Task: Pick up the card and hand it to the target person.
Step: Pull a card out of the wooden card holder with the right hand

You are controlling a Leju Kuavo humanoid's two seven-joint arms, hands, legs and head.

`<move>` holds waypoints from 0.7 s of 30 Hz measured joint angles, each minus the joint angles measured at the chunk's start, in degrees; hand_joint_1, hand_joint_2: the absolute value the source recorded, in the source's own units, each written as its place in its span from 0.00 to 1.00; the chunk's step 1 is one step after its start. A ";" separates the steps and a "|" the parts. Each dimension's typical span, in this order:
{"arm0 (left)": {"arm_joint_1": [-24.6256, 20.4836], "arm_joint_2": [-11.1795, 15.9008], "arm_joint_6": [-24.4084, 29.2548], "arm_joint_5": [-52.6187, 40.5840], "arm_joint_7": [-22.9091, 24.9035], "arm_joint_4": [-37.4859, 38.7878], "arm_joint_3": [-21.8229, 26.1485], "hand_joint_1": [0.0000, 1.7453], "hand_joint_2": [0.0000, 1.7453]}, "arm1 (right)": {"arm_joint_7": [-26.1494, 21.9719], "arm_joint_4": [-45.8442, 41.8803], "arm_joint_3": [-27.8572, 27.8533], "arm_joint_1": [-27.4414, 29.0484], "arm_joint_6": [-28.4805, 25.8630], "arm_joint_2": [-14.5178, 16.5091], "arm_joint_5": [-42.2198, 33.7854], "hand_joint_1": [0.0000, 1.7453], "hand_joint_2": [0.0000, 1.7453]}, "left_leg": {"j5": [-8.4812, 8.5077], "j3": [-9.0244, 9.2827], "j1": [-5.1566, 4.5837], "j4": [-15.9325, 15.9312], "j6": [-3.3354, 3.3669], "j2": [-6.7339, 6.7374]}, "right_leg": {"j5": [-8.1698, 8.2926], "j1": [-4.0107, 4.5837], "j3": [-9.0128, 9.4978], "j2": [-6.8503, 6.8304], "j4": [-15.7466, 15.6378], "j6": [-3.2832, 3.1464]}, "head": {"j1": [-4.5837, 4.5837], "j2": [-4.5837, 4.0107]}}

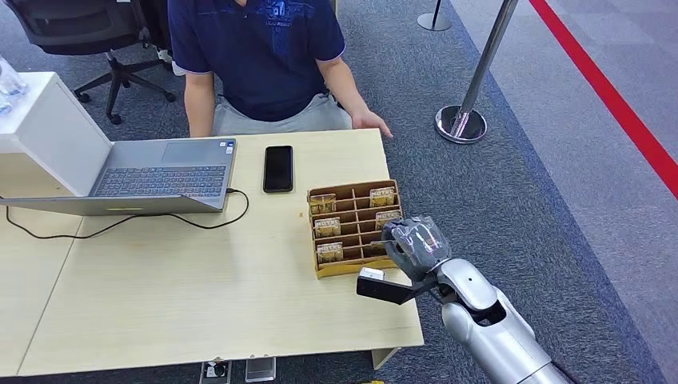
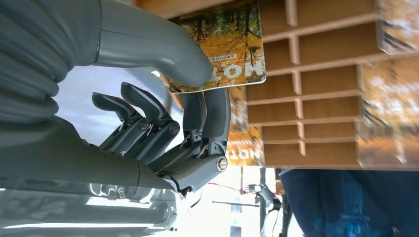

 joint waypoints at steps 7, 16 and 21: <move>0.21 -0.02 -0.10 -0.13 -0.42 0.00 0.29 0.00 1.00 | -2.89 -0.85 -0.84 -1.34 -3.65 1.55 -3.65 1.00 1.00 | 0.00 -0.01 0.00 0.00 0.00 0.01 | 0.00 0.00 0.00 0.00 0.00 0.00 | 0.05 0.00; 0.28 -0.04 -0.12 -0.76 -0.42 0.00 0.72 0.00 1.00 | -4.53 -1.51 -2.12 -3.14 -7.19 4.34 -5.36 1.00 1.00 | 0.01 -0.01 0.00 0.00 -0.01 0.00 | 0.00 0.00 -0.01 0.00 0.02 0.00 | 0.02 0.00; 0.27 -0.07 -0.32 -1.86 -0.36 0.00 0.85 0.00 1.00 | -6.74 -1.53 -3.68 -3.78 -11.26 6.09 -7.40 1.00 1.00 | 0.01 -0.01 0.00 0.00 -0.01 0.00 | 0.00 0.00 -0.02 0.00 0.02 0.00 | 0.05 0.00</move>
